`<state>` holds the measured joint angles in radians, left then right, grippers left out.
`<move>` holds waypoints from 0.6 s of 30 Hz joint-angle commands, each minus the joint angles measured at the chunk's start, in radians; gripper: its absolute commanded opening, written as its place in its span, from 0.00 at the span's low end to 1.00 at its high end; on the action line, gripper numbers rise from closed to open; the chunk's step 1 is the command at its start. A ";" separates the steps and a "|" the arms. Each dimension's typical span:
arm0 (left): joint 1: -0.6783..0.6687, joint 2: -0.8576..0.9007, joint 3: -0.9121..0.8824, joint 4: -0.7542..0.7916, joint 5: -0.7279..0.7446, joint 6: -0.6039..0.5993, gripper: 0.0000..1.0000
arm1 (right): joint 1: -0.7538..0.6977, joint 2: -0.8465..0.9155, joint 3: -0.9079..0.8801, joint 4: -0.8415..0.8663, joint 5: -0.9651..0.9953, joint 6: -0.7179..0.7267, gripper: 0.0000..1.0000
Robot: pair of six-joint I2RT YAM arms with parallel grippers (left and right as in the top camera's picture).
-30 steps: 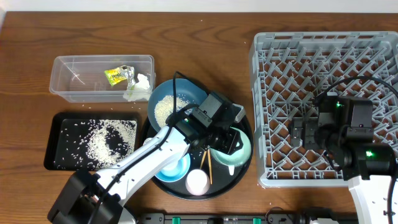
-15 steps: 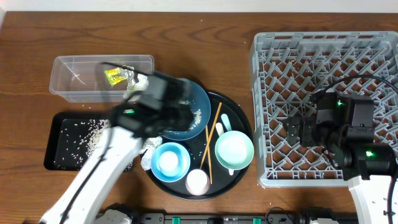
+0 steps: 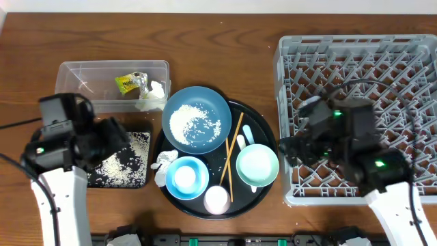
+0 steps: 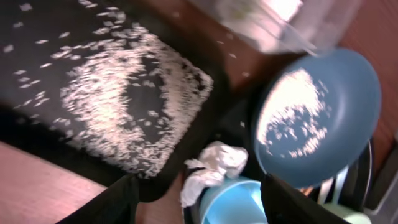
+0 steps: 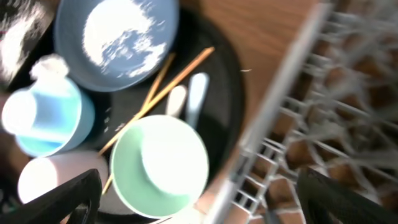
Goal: Sort waste into correct bins and load items into the dishwasher rack
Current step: 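Grasp the light-green bowl with the right gripper and lift it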
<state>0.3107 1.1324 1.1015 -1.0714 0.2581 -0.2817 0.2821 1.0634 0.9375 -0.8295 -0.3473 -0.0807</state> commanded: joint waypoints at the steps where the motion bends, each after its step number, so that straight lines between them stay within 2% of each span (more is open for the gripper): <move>1: 0.048 0.019 0.009 -0.006 -0.005 0.011 0.65 | 0.111 0.059 0.031 0.002 0.061 -0.023 0.97; 4: 0.053 0.040 0.009 -0.005 -0.005 0.011 0.65 | 0.190 0.125 0.041 0.003 0.127 -0.035 0.96; 10: 0.053 0.090 0.009 -0.009 -0.005 0.011 0.66 | 0.309 0.283 0.088 0.005 0.224 -0.102 0.84; 18: 0.053 0.110 0.009 -0.020 -0.005 0.011 0.65 | 0.327 0.447 0.097 0.030 0.374 -0.138 0.80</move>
<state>0.3584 1.2411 1.1015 -1.0878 0.2554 -0.2810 0.6037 1.4696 1.0153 -0.8024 -0.0467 -0.1841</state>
